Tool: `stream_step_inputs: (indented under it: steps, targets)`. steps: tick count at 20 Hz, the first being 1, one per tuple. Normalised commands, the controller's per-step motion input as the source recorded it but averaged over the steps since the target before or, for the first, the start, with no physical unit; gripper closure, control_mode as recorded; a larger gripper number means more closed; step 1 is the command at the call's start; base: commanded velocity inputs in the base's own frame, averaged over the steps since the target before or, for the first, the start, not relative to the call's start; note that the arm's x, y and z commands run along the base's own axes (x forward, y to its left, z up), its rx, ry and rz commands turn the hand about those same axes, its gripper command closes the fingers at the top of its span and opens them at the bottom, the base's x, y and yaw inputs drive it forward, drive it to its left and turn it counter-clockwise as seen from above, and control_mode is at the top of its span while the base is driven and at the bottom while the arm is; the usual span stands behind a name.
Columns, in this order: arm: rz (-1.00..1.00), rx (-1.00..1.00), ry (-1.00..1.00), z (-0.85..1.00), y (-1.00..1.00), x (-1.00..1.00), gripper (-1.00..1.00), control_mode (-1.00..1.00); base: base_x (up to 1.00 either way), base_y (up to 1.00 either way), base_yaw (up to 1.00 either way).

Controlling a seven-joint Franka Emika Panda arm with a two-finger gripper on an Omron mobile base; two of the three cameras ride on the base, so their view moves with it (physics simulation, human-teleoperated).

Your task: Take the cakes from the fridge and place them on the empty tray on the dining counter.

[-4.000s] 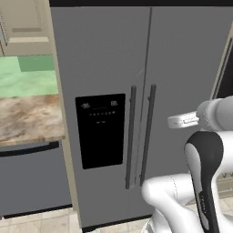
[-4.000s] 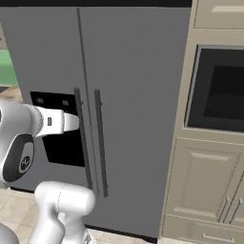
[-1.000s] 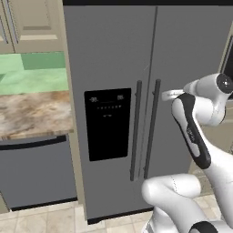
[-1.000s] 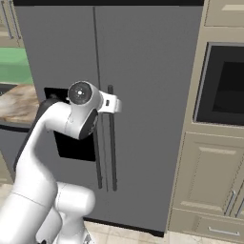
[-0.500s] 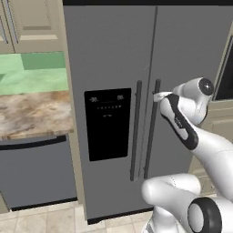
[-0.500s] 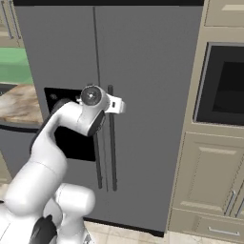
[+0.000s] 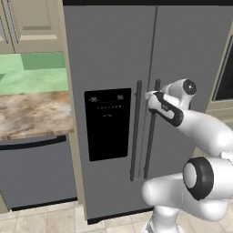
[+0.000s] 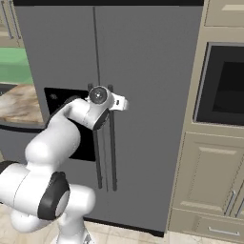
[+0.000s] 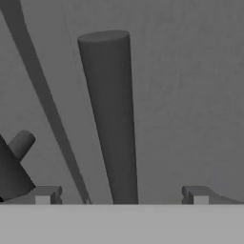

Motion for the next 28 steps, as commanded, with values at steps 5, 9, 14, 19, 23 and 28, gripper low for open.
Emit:
stream_step_inputs:
  steps: [5,9,14,19,23,28]
  targets:
    - [0.00,0.00,-0.01,-0.15,0.00,0.73,-1.00,-1.00,0.00,0.00,0.00]
    - [0.00,0.00,-0.07,-0.19,0.00,0.65,-1.00,-1.00,0.00,0.00,0.00]
    - [0.00,0.00,-0.07,-0.21,0.00,0.58,-1.00,-1.00,0.00,0.00,0.00]
    - [0.00,0.00,-0.01,-0.05,0.00,0.39,1.00,-1.00,0.00,0.00,0.00]
    - [0.00,0.00,0.10,0.12,-0.07,-0.12,1.00,-1.00,0.00,0.00,0.00]
    - [0.00,0.00,0.23,0.31,-0.29,-0.53,1.00,-1.00,0.00,0.00,0.00]
